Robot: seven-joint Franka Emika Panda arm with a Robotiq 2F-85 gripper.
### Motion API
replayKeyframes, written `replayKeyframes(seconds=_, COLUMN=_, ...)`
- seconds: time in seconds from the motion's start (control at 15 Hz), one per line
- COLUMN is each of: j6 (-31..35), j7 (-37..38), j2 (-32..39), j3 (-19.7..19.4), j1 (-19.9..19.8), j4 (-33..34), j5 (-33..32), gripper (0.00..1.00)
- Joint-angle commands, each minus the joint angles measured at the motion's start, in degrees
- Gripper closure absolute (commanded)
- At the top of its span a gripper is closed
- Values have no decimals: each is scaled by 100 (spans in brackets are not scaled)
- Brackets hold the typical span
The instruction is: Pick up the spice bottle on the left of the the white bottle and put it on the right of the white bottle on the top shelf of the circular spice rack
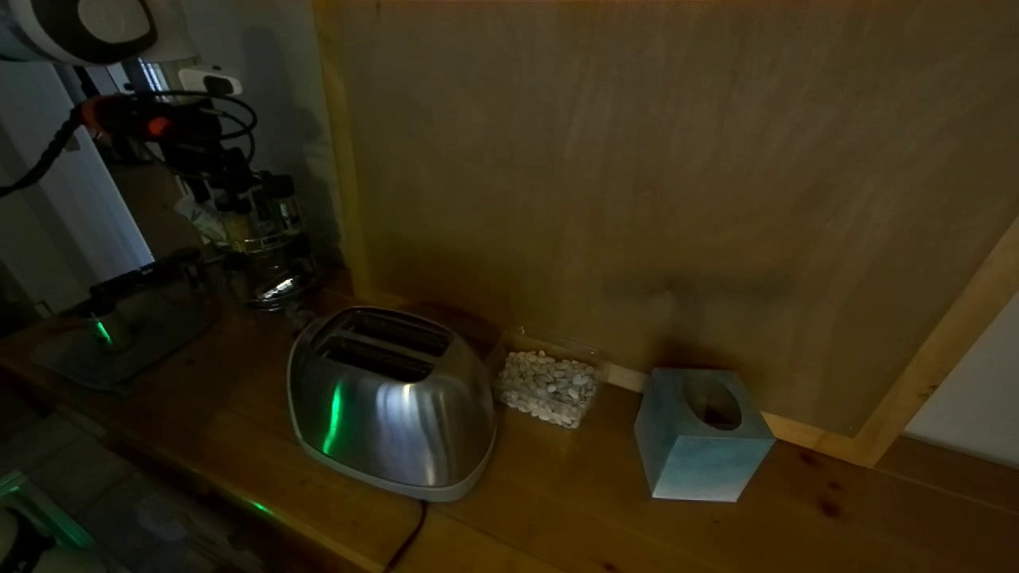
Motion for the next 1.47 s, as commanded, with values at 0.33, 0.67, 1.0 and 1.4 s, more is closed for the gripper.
replayKeyframes(seconds=0.33, j6=-167, j7=-69, j2=-558, j3=38, j1=84, j4=49, j5=83, gripper=26)
replayKeyframes(seconds=0.67, j6=-345, j7=-345, j2=-800, j3=78, j1=362, j4=-43, j5=269, gripper=62)
replayKeyframes(seconds=1.0, j6=-23, j7=-585, j2=-687, j3=190, j1=622, j4=-199, j5=463, gripper=96)
replayKeyframes(seconds=1.4, j6=576, j7=-700, j2=-489, j3=244, j1=638, j4=-410, j5=372, gripper=97)
